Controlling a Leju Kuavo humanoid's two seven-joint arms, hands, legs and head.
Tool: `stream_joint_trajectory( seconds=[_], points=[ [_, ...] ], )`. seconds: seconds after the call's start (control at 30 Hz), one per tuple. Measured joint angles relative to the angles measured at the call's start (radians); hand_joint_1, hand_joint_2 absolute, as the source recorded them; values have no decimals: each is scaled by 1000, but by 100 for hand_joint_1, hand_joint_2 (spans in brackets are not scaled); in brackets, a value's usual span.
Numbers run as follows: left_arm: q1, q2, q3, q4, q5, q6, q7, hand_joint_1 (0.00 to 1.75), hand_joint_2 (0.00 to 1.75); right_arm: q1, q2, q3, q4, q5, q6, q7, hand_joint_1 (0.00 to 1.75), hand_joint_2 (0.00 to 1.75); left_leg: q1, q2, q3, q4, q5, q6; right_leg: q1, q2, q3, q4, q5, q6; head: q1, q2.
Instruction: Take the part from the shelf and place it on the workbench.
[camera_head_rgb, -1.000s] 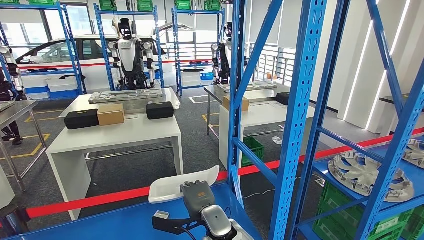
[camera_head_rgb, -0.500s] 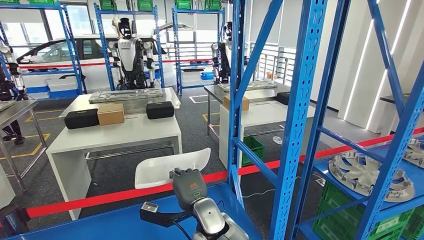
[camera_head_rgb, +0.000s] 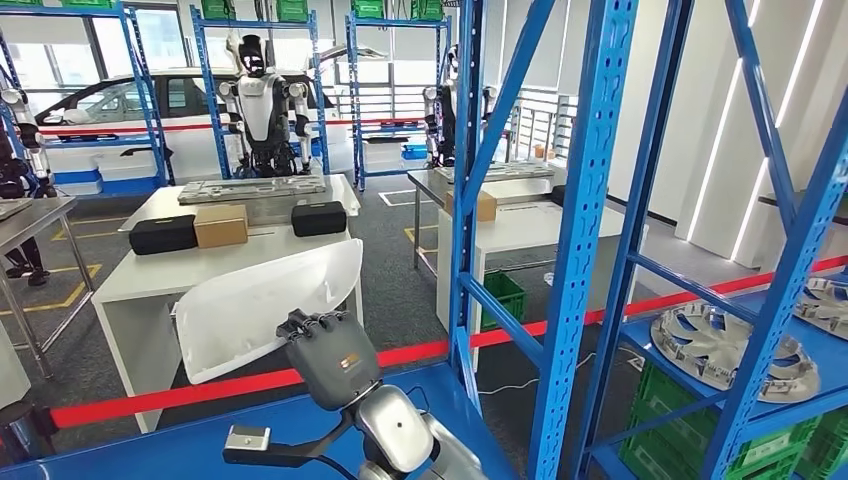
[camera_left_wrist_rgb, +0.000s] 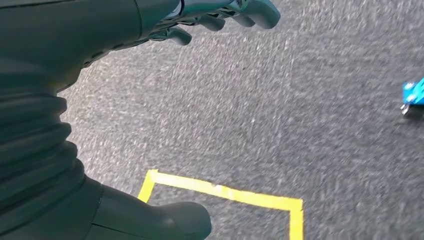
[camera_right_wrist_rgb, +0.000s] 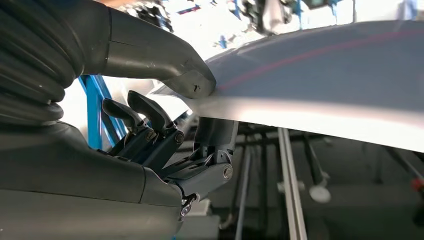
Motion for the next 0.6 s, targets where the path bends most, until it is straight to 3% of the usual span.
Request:
stream_joint_trajectory(
  seconds=[0.07, 0.17, 0.2, 0.27, 0.3, 0.37, 0.4, 0.43, 0.5, 0.53, 0.6],
  points=[
    [4, -1, 0, -1, -6, 0, 2, 0, 175, 5, 4, 20, -29, 0, -4, -3, 169, 175, 2, 0, -8, 13, 0, -22, 2, -5, 5, -20, 12, -13, -3, 0],
    [11, -4, 0, 1, -16, 1, 7, 0, 175, 12, 9, 50, -64, 1, -9, -1, 169, 175, 7, 3, -5, -1, 7, -44, 7, -4, -11, -11, 33, -51, -8, 0],
    [14, -4, 0, 1, -19, 2, 9, 0, 175, 15, 10, 58, -77, 0, -11, 0, 169, 175, 8, 4, -16, 20, -15, -46, 7, -4, -17, -14, 44, -61, -10, 0],
    [18, -3, 0, 2, -26, 2, 12, 0, 175, 27, 13, 73, -103, -4, -13, 3, 169, 175, 3, 3, -59, 133, -107, -41, 9, -5, -29, -18, 64, -73, -13, 0],
    [19, -2, 0, 2, -28, 2, 13, 0, 175, 35, 12, 79, -115, -6, -13, 4, 169, 175, -2, 2, -83, 212, -160, -38, 12, -5, -37, -19, 71, -76, -15, 0],
    [20, -1, 0, 2, -30, 2, 16, 0, 175, 54, 10, 91, -133, -10, -13, 9, 169, 175, -11, 1, -96, 318, -220, -30, 19, -6, -53, -19, 83, -78, -15, 0],
    [21, 0, 0, 2, -30, 3, 17, 0, 175, 63, 9, 96, -141, -12, -13, 12, 169, 175, -15, 1, -74, 318, -227, -24, 23, -6, -60, -19, 88, -78, -15, 0],
    [21, 0, 0, 2, -29, 4, 19, 0, 175, 70, 8, 101, -149, -14, -14, 15, 169, 175, -20, 1, -31, 278, -222, -16, 25, -6, -66, -19, 93, -77, -15, 0],
    [20, 1, 0, 2, -26, 8, 18, 0, 175, 77, 7, 105, -168, -18, -15, 20, 169, 175, -31, 2, 79, 146, -205, 1, 30, -5, -75, -18, 101, -71, -15, 0],
    [18, 2, 0, 2, -22, 11, 15, 0, 175, 77, 6, 107, -177, -20, -16, 22, 169, 175, -36, 2, 116, 97, -200, 8, 32, -5, -76, -19, 104, -66, -15, 0],
    [16, 3, 0, 2, -13, 18, 8, 0, 175, 78, 4, 110, -193, -23, -18, 27, 169, 175, -43, 1, 135, 68, -195, 17, 34, -6, -75, -23, 111, -55, -13, 0]
  ],
)
